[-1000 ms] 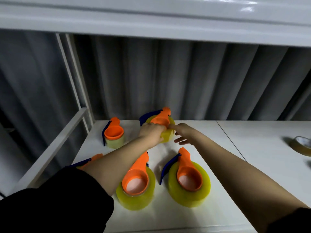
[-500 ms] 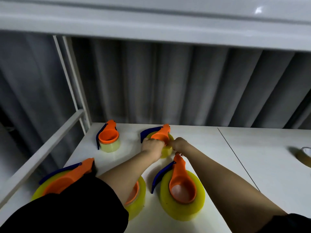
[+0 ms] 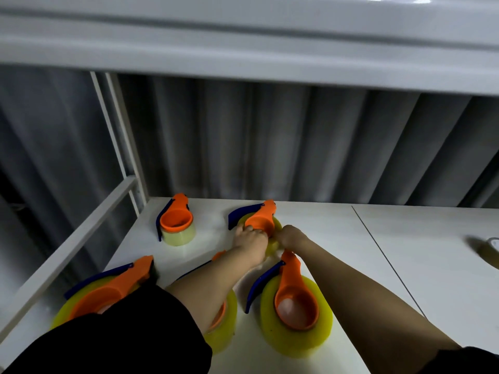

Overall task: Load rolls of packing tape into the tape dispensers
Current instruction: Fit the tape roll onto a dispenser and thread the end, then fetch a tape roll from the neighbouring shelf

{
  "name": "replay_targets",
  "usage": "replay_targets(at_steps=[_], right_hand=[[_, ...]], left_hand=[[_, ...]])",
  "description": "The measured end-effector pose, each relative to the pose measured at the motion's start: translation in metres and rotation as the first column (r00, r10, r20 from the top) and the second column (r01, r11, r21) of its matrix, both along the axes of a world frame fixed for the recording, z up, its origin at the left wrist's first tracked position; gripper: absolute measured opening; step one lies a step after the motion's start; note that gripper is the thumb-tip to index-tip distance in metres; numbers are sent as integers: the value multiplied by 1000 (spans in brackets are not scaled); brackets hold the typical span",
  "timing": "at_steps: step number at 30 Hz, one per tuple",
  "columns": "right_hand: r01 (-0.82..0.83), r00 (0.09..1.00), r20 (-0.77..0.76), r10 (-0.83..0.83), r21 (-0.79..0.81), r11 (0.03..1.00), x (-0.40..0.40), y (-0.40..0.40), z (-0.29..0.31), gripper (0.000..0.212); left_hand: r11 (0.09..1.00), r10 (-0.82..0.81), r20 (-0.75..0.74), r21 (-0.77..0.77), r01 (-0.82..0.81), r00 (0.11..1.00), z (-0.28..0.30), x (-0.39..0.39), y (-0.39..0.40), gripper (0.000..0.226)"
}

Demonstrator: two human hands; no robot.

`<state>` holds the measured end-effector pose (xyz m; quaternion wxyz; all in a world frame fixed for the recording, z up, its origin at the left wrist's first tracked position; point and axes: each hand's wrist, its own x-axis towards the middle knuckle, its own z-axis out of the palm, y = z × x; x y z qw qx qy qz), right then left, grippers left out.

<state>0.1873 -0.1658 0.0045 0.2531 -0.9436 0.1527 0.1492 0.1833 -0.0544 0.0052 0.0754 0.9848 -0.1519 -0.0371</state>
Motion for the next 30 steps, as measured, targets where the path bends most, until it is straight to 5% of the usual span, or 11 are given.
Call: replay_targets(at_steps=[3,6,8,17,19,22,24,30], right_hand=[[54,991,126,-44,-72,996,-1,3,11,39],[36,930,367,18,-139,990,-2,19,30,39],[-30,908,411,81,-129,991,1,38,41,36],[-200,935,262,241,-173,964,11,143,39,32],[-205,941,229,250,-203,958,12,157,33,33],[-216,941,208,266,-234,948,9,169,28,36],[-226,939,197,281,-263,938,5,171,25,37],[-242,944,156,289,-265,934,1,165,20,39]], left_hand=[[976,-127,70,189,112,989,9,-5,27,48],[987,-112,266,138,77,957,32,0,71,43],[997,-41,233,80,23,972,40,9,104,44],[970,189,-23,159,-183,982,24,21,198,37],[971,239,-62,21,-238,969,15,23,196,40],[854,367,-47,-379,-356,929,7,26,187,44],[827,356,-3,-466,-316,934,2,29,186,33],[943,258,34,-225,-244,965,2,29,195,14]])
